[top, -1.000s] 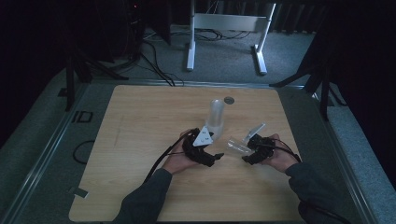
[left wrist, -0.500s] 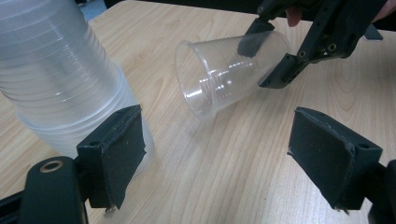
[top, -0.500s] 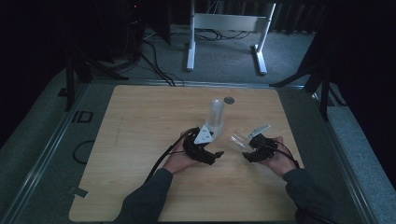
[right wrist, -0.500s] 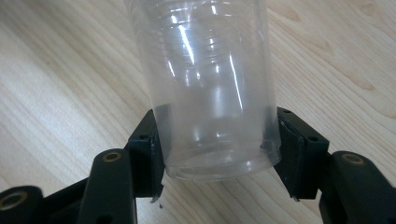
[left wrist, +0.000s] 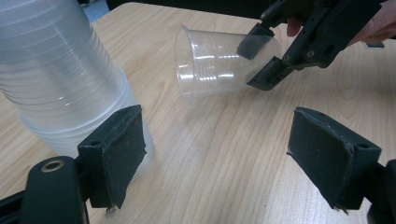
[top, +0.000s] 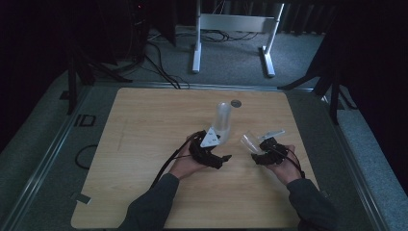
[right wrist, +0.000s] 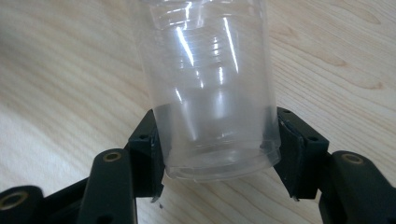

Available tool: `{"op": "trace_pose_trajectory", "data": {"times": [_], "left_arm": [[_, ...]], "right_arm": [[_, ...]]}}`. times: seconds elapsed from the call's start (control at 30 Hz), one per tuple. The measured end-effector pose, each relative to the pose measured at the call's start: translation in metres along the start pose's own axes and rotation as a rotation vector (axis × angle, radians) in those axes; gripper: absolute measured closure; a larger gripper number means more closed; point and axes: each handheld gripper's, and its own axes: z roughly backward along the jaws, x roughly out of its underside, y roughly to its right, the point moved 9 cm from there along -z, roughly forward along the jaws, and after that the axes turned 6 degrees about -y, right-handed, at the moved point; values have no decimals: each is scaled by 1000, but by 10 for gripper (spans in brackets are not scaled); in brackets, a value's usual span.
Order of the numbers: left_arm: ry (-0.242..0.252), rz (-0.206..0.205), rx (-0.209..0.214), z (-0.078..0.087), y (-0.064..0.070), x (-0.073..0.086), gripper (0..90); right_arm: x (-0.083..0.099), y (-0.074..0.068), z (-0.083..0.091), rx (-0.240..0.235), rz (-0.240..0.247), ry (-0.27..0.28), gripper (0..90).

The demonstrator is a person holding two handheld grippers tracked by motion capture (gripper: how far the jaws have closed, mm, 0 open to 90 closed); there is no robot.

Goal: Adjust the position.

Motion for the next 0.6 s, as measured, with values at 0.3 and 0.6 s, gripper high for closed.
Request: {"op": "trace_pose_trajectory", "data": {"times": [0.3, 0.6], "left_arm": [[3, 12, -9, -1, -1, -1, 185], [12, 24, -6, -1, 1, -4, 198]], "right_arm": [[-1, 5, -1, 58, -94, 45, 423], [-2, 8, -1, 84, -194, 92, 422]]}}
